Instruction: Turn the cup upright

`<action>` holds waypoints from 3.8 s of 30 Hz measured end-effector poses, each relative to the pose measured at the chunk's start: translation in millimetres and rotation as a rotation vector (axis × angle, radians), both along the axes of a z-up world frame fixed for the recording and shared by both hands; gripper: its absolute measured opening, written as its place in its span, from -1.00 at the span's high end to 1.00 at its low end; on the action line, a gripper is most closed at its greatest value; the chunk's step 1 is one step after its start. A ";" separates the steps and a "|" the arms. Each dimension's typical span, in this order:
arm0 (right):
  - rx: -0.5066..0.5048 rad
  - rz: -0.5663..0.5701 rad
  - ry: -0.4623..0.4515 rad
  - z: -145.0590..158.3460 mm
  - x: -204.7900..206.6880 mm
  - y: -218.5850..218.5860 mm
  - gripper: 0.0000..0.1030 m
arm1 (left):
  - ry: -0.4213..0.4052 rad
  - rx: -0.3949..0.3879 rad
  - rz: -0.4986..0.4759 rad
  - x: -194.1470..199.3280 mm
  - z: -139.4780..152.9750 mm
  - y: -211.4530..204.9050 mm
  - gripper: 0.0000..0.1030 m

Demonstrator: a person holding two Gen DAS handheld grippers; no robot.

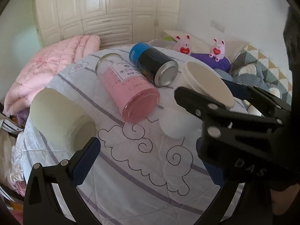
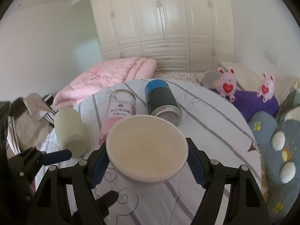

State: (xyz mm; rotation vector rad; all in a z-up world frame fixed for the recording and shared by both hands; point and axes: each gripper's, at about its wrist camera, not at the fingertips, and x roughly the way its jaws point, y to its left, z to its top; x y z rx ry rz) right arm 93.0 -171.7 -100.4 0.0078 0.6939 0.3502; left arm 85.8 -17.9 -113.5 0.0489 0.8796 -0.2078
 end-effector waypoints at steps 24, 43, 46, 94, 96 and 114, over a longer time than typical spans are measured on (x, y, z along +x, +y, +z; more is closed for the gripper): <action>-0.166 0.033 -0.092 4.0 -27.5 16.9 -0.48 | 0.020 0.005 0.003 -21.1 -2.8 6.1 -0.99; -0.227 -0.054 -0.153 1.0 23.7 -12.6 -0.48 | 0.017 0.026 0.009 30.1 -10.6 -28.9 -0.99; -0.221 -0.050 -0.147 -3.9 21.8 -14.7 -0.48 | 0.031 0.028 0.002 29.0 -14.9 -30.5 -0.99; -0.127 -0.231 -0.407 86.1 -116.0 -25.0 -0.64 | -0.380 -0.031 0.134 -105.7 81.6 22.2 -0.99; -0.128 -0.235 -0.414 87.1 -120.8 -26.2 -0.65 | -0.375 -0.038 0.147 -108.6 81.3 25.4 -0.99; -0.143 -0.196 -0.334 61.6 -142.9 -24.9 -0.65 | -0.412 -0.054 0.163 -139.8 83.9 24.7 -0.99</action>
